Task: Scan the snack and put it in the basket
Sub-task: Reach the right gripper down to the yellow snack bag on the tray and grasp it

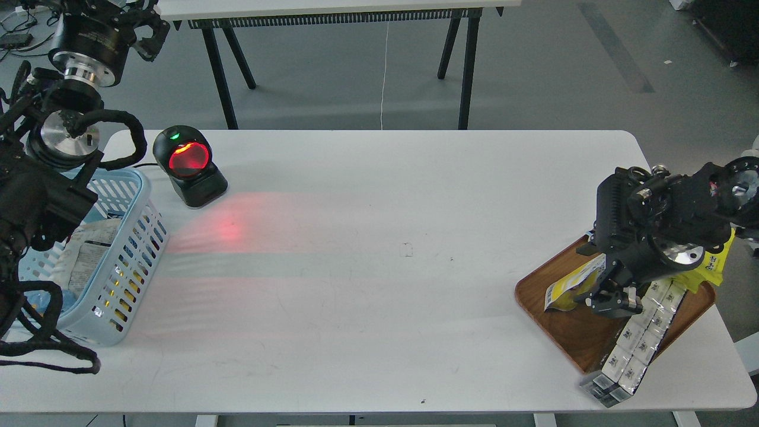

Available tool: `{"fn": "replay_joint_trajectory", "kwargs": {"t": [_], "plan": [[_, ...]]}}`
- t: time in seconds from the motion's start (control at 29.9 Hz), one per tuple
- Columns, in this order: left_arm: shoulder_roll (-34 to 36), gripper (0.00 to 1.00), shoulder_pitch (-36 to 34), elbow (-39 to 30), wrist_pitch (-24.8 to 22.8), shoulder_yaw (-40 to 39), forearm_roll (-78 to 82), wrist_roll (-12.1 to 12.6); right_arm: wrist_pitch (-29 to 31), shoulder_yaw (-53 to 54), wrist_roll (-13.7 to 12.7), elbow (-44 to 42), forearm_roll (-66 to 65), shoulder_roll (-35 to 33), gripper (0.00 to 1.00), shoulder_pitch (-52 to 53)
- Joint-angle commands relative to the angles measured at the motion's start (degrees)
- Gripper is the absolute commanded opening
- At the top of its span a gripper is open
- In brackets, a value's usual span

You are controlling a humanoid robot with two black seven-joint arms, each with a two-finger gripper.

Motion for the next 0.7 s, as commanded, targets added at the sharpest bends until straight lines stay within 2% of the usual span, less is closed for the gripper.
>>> {"fn": "replay_joint_trajectory", "kwargs": {"t": [0.0, 0.33, 0.5, 0.67], "plan": [[0.0, 1.0, -0.08, 0.01, -0.01, 0.01, 0.0, 0.0, 0.02, 0.36, 0.0, -2.32, 0.01, 0.37, 0.68, -0.54], [-0.18, 1.0, -0.08, 0.1, -0.01, 0.01, 0.0, 0.0, -0.69, 2.91, 0.0, -6.19, 0.01, 1.69, 0.58, -3.7], [0.08, 1.0, -0.25, 0.01, -0.01, -0.08, 0.0, -0.09, -0.69, 3.79, 0.0, -6.72, 0.01, 2.13, 0.35, -4.41], [0.08, 1.0, -0.52, 0.01, -0.01, 0.01, 0.0, -0.09, -0.6, 3.79, 0.0, -6.81, 0.01, 2.39, 0.23, -4.23]]}}
